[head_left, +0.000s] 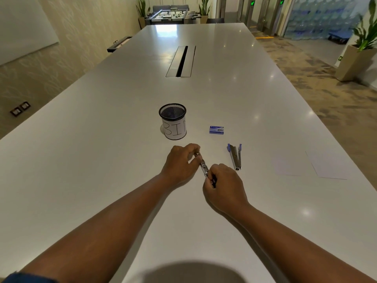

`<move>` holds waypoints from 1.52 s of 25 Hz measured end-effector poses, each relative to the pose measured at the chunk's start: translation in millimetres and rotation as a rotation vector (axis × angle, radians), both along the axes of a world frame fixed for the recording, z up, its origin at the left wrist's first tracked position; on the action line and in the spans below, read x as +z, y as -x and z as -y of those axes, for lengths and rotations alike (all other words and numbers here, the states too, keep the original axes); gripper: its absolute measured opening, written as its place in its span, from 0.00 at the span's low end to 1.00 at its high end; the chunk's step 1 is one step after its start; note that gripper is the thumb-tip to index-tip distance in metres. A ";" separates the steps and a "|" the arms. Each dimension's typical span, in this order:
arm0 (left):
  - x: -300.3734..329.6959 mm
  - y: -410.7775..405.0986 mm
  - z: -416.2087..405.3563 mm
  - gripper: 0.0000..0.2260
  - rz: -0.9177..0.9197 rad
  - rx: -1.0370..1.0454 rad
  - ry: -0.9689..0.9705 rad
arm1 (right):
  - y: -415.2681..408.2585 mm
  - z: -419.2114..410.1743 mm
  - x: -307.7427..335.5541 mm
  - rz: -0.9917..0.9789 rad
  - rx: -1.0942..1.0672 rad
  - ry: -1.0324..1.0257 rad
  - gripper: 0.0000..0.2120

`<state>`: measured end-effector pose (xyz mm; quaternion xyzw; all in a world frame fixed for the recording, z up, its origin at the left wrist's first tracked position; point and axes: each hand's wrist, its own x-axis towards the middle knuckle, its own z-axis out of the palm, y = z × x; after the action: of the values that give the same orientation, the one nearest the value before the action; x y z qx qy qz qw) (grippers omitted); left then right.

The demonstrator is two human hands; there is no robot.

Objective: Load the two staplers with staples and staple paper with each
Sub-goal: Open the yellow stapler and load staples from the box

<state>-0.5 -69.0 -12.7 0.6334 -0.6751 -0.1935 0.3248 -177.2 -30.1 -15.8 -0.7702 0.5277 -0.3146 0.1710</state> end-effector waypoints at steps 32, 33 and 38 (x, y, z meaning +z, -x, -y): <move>-11.3 0.1 6.8 0.11 0.064 0.021 0.081 | 5.9 55.3 32.6 -0.150 0.315 -0.491 0.19; -10.9 1.1 6.2 0.11 0.051 0.025 0.079 | 7.2 53.0 31.1 -0.124 0.317 -0.464 0.18; -10.5 2.7 4.8 0.13 0.018 0.035 0.094 | 9.5 38.3 21.8 -0.007 0.267 -0.267 0.13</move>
<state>-3.2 -73.9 -23.3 0.6308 -0.6753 -0.1501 0.3514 -186.8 -68.4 6.1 -0.8050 0.4585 -0.2138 0.3101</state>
